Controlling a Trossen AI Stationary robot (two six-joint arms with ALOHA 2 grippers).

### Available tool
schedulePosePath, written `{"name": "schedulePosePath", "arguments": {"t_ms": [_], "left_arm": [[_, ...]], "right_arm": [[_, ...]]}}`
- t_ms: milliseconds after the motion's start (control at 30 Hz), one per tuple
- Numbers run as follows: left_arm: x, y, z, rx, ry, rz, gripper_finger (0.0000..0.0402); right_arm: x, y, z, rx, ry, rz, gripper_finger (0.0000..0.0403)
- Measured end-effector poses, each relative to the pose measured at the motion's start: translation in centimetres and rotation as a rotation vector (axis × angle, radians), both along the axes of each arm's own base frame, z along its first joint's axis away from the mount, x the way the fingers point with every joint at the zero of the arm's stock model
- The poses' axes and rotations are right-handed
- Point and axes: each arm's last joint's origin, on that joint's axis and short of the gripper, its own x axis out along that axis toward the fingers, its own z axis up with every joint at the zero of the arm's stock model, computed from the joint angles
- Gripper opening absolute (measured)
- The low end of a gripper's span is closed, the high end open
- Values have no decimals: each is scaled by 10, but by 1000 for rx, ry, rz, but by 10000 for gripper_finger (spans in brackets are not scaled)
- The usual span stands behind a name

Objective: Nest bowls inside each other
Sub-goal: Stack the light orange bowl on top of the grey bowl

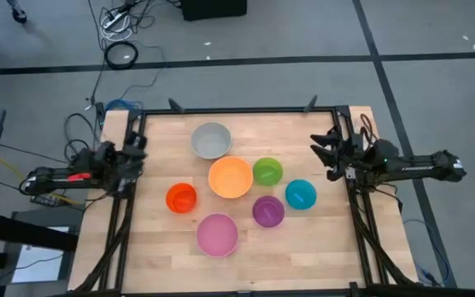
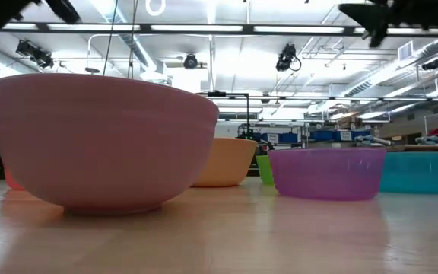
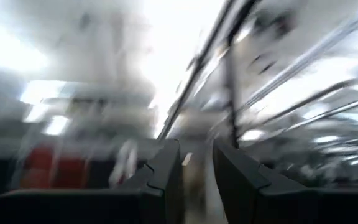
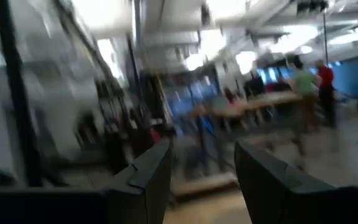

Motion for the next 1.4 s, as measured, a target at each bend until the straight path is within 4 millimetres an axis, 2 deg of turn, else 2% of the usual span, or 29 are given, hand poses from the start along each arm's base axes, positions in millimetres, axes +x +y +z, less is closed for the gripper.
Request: {"name": "schedulePosePath", "arguments": {"t_ms": [133,233,333,433,567,767,1000,1067,1167,1267,1400], "left_arm": [[13,4,12,-112,249,72,104],[21,5,25,-124,460,100,104],[29,5,37,-127,547,105,104],[35,6,47,-126,500,103,104],[40,6,58,-148,391,85,104],[42,6,67,-146,288,78,104],[40,6,71,-135,235,82,104],[40,8,70,-183,251,142,103],[45,12,60,-208,445,270,91],[54,12,53,-195,671,316,77],[68,13,60,-172,879,353,76]], "right_arm": [[26,1,43,-70,267,-123,166],[51,-1,58,-91,531,-240,166],[78,-1,58,-81,714,-309,166],[102,-1,57,-73,752,-314,165],[125,0,45,-53,772,-315,165],[143,1,34,-28,771,-318,165],[149,1,29,-16,782,-316,165],[149,1,30,-14,771,-315,165],[149,1,32,-38,767,-312,165],[154,0,38,-26,822,-314,165],[166,-10,41,121,963,-311,165]]}}
